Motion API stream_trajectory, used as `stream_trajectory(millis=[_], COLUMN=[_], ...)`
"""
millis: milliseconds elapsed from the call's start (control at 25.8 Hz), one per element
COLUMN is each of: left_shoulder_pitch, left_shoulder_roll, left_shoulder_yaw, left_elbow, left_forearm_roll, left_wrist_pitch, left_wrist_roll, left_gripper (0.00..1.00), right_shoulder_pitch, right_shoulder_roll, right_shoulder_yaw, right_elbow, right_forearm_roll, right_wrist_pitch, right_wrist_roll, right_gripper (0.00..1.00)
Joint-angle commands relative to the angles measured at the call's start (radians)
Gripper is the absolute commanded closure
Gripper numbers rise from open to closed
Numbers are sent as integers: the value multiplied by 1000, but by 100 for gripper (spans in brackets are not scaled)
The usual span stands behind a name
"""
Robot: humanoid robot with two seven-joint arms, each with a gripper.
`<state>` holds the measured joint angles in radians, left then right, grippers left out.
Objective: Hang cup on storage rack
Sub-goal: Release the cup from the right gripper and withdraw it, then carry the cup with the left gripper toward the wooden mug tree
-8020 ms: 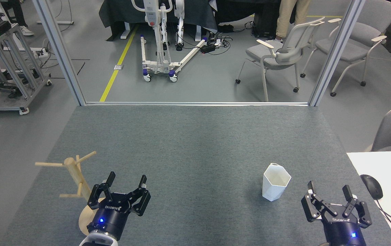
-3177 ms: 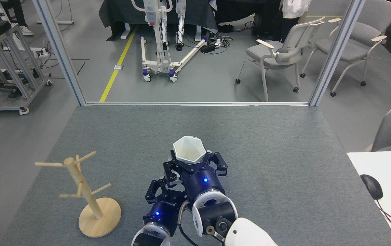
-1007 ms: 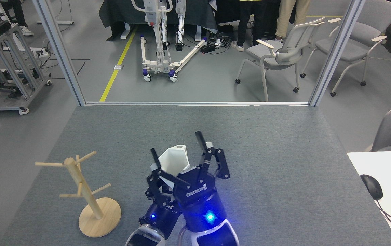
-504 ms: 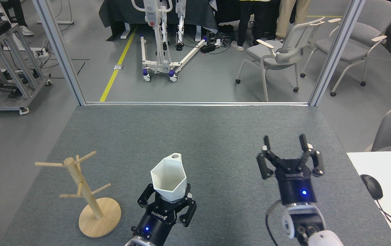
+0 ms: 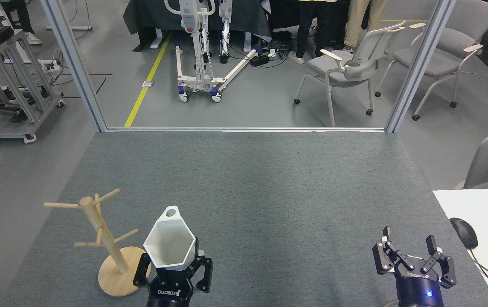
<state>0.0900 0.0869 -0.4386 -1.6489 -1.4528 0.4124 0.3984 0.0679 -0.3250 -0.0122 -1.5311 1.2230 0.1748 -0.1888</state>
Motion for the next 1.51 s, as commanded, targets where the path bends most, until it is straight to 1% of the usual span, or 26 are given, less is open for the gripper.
stream_trajectory(millis=[0, 77, 116, 194, 271, 349, 387, 504, 697, 852, 969, 1124, 1201, 1472], left_shoulder_pitch=[8, 10, 13, 14, 14, 14, 13, 4, -13, -19, -22, -22, -22, -13], left_shoulder_roll=[2, 2, 4, 4, 4, 5, 5, 4, 5, 7, 8, 28, 36, 42], left_shoulder_yaw=[-2, -15, -26, -31, -31, -31, -29, -26, -26, -26, -26, -26, -22, -5], left_elbow=[-15, -15, -15, -22, -38, -58, -68, -80, -80, -78, -78, -78, -78, -78], left_forearm_roll=[0, -1, -1, -5, -9, -26, -34, -38, -40, -40, -40, -35, -35, -14], left_wrist_pitch=[82, 120, 135, 143, 141, 141, 141, 151, 249, 295, 384, 503, 523, 531], left_wrist_roll=[17, 28, 39, 69, 102, 125, 132, 139, 142, 142, 142, 140, 140, 140], left_gripper=[100, 100, 100, 100, 100, 100, 100, 100, 100, 100, 100, 100, 100, 100], right_shoulder_pitch=[-10, -31, -36, -36, -30, -26, -28, -34, -34, -31, -31, -33, -33, -34], right_shoulder_roll=[-3, -11, -6, 4, 14, 43, 57, 72, 67, 58, 58, 57, 55, 46], right_shoulder_yaw=[-3, -2, -2, -8, -26, -34, -34, -35, -35, -34, -35, -34, -34, -35], right_elbow=[-12, -15, -23, -49, -53, -53, -52, -49, -50, -49, -49, -49, -49, -49], right_forearm_roll=[-36, -33, -31, -23, 15, 49, 53, 55, 55, 59, 59, 61, 61, 62], right_wrist_pitch=[-8, -29, -43, -70, -84, -78, -78, -75, -75, -78, -78, -75, -78, -78], right_wrist_roll=[-1, 6, 23, 91, 138, 138, 138, 140, 138, 135, 135, 135, 135, 135], right_gripper=[1, 1, 1, 1, 1, 1, 1, 1, 1, 1, 1, 1, 1, 1])
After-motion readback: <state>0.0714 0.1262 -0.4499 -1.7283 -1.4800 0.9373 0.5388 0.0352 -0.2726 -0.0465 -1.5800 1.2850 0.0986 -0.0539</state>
